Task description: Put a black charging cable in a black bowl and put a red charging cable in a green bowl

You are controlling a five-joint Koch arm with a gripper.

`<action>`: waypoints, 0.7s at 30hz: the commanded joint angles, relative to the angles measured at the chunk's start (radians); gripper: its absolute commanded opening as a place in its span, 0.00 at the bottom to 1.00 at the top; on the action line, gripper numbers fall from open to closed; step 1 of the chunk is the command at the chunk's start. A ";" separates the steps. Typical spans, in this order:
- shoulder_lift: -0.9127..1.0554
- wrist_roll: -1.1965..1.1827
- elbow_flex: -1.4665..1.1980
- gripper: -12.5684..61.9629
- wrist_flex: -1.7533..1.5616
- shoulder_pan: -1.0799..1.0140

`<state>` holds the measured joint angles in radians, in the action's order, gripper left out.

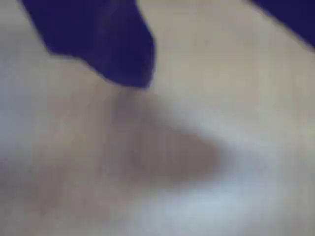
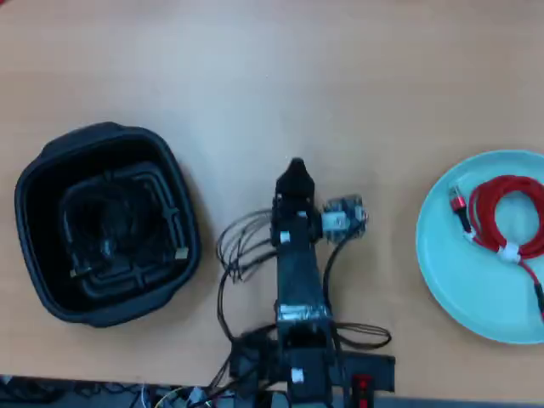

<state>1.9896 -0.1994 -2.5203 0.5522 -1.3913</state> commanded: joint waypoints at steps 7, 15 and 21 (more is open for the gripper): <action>0.118 -0.003 -0.253 0.87 -0.307 -0.012; 0.382 -0.009 -0.502 0.86 -0.408 -0.021; 0.377 -0.011 -0.575 0.86 -0.454 -0.031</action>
<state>2.2810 -0.2025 -3.0557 0.0920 -1.4220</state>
